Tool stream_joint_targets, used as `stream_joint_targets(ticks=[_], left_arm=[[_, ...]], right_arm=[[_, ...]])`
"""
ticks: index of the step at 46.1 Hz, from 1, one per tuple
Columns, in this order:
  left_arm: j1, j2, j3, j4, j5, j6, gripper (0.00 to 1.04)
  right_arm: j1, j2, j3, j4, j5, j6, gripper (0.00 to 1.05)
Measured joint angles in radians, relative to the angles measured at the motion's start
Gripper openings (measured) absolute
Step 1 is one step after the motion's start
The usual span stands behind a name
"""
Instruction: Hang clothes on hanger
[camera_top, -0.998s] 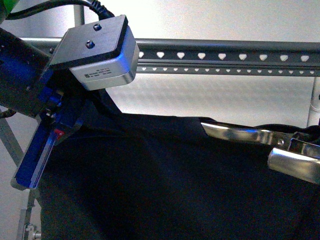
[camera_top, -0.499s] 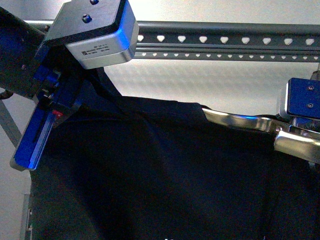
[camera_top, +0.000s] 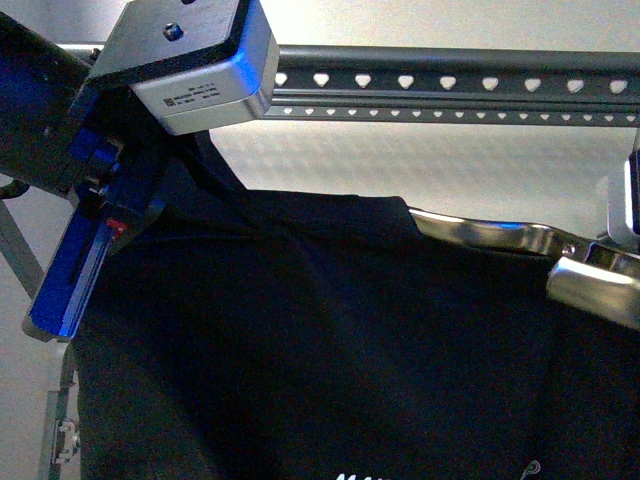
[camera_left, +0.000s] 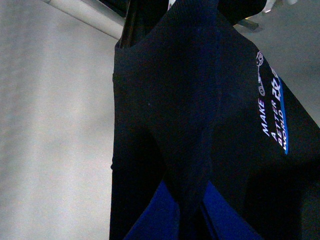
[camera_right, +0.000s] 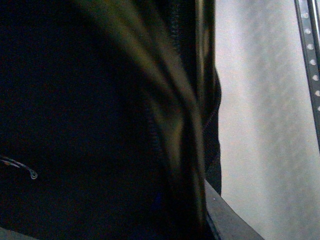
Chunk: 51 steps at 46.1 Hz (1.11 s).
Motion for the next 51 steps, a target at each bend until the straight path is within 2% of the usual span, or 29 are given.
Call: stream_joint_targets(ticks=[4,6,19,26,29,43,50,51], left_arm=[[0.0,0.0,0.0,0.0,0.0,0.001,0.05],[0.0,0.0,0.0,0.001,0.001,0.002,0.1],[0.0,-0.007,0.0,0.003,0.005,0.003,0.63],[0.0,-0.007,0.0,0.003,0.005,0.003,0.91],[0.0,-0.007,0.0,0.003,0.005,0.003,0.99],[0.0,-0.007,0.0,0.003,0.005,0.003,0.98],[0.0,-0.007,0.0,0.003,0.005,0.003,0.98],[-0.005,-0.011,-0.005,0.019,-0.025,-0.025,0.98]], right_arm=[[-0.01,-0.003,-0.013,-0.009,-0.02,-0.006,0.04],[-0.017,-0.005,-0.019,-0.016,-0.03,-0.006,0.04],[-0.088,-0.049,-0.05,-0.113,-0.088,0.035,0.04],[-0.147,-0.088,-0.053,-0.281,-0.129,0.044,0.04],[-0.167,-0.098,-0.053,-0.347,-0.145,0.044,0.04],[-0.245,-0.134,-0.035,-0.594,-0.192,0.026,0.04],[-0.245,-0.147,0.016,-0.705,-0.269,0.176,0.04],[-0.241,-0.153,0.025,-0.729,-0.285,0.213,0.04]])
